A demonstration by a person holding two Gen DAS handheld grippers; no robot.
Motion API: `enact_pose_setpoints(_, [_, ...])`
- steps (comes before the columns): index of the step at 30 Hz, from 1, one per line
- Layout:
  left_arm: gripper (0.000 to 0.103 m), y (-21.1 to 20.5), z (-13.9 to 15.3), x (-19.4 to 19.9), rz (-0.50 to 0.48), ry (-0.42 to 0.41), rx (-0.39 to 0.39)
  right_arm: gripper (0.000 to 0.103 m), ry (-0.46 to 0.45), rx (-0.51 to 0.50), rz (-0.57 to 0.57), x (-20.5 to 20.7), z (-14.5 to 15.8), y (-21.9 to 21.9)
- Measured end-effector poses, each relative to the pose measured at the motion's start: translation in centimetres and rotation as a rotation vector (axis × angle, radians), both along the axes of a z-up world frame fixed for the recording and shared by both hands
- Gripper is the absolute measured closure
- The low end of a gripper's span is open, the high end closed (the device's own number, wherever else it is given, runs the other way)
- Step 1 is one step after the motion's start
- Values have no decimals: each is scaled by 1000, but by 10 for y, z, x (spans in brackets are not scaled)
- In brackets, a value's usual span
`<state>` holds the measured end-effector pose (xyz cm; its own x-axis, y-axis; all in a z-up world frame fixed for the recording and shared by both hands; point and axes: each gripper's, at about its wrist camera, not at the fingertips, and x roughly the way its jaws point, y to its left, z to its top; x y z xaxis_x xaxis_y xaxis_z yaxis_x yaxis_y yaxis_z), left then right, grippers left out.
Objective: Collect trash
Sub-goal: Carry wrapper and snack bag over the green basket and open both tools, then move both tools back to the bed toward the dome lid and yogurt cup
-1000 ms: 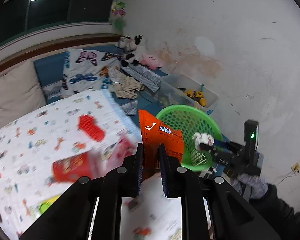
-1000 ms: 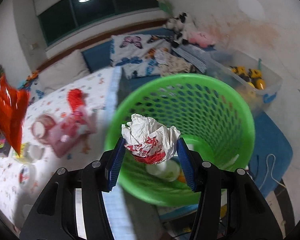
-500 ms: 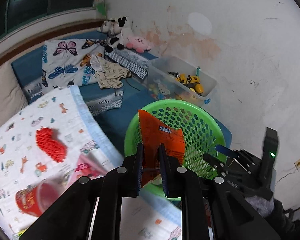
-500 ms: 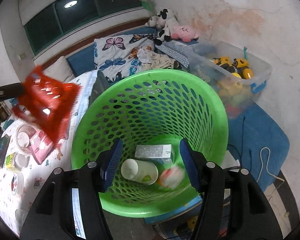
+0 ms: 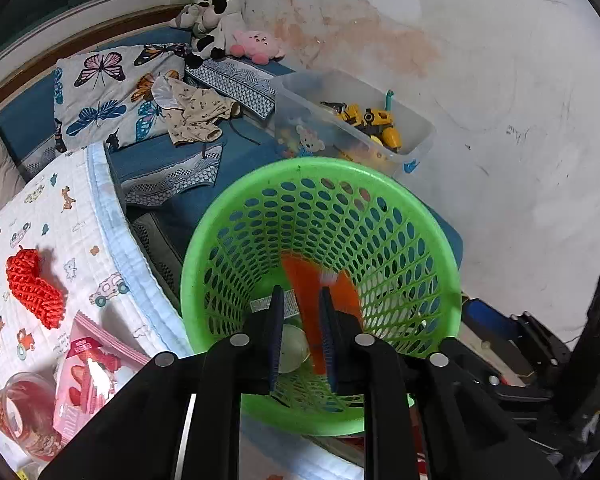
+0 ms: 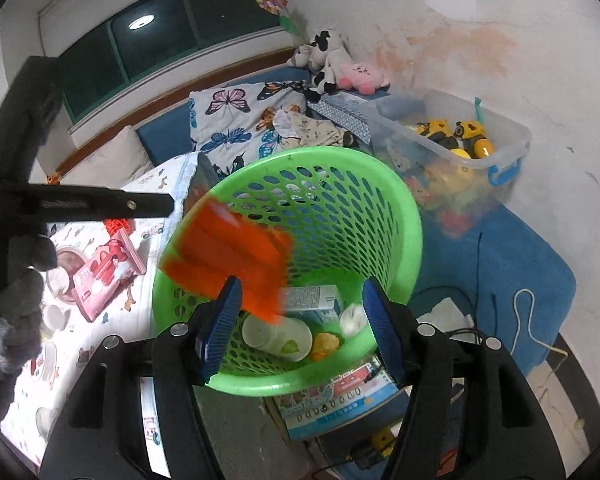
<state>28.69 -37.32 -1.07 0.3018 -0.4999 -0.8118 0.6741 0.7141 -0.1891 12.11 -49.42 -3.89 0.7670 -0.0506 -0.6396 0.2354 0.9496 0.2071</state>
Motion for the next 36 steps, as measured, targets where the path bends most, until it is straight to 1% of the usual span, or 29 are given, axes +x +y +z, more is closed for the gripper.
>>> enact_pose_setpoints(1, [69,-1,-2,-1,-7,7,4,40,0,5,0,-2,0,0])
enact_pose_setpoints(2, [50,-1,-3,-2,0,4,8,40,-1,6,-2,-4,1,0])
enact_pose_setpoints(4, [49,3,-2,-7,-1,-24,5,40,-5,6,1,-8,2,2])
enact_pose_setpoints(7, [49,14,5,-12,-2,-34,-6,40,-9,4,13,-12,5,10])
enact_pose_setpoints(9, [49,25,15,-18,5,-64,-11,39,-12,1,32,-15,7,19])
enact_pose_setpoints(12, [47,53,35,-30,23,-131,-29,36,-27,-3,65,-21,11,35])
enact_pose_setpoints(13, [47,63,41,-34,25,-140,-42,36,-32,-1,80,-24,13,42])
enact_pose_setpoints(14, [43,73,46,-38,34,-155,-50,36,-33,1,95,-25,13,49])
enact_pose_setpoints(16, [42,95,57,-46,61,-193,-60,35,-37,0,122,-28,14,62])
enact_pose_setpoints(17, [37,103,61,-47,63,-201,-65,34,-37,0,139,-30,15,70])
enact_pose_setpoints(18, [30,116,66,-52,81,-224,-65,33,-39,2,153,-31,15,77])
enact_pose_setpoints(22, [25,156,82,-63,117,-279,-82,31,-35,-1,221,-35,13,110])
enact_pose_setpoints(23, [19,164,85,-67,124,-287,-88,31,-33,1,236,-35,12,117])
enact_pose_setpoints(24, [16,176,88,-71,133,-303,-93,31,-29,4,254,-36,11,125])
enact_pose_setpoints(26, [14,192,91,-78,153,-331,-82,30,-24,7,298,-37,9,143])
enact_pose_setpoints(27, [10,203,93,-82,160,-344,-82,28,-22,7,318,-39,7,153])
enact_pose_setpoints(29, [9,217,94,-87,177,-352,-83,28,-10,18,370,-42,3,171])
enact_pose_setpoints(33, [9,252,94,-95,217,-343,-105,28,4,13,483,-50,-3,212])
enact_pose_setpoints(36, [9,275,90,-102,246,-344,-102,28,17,12,557,-53,-7,237])
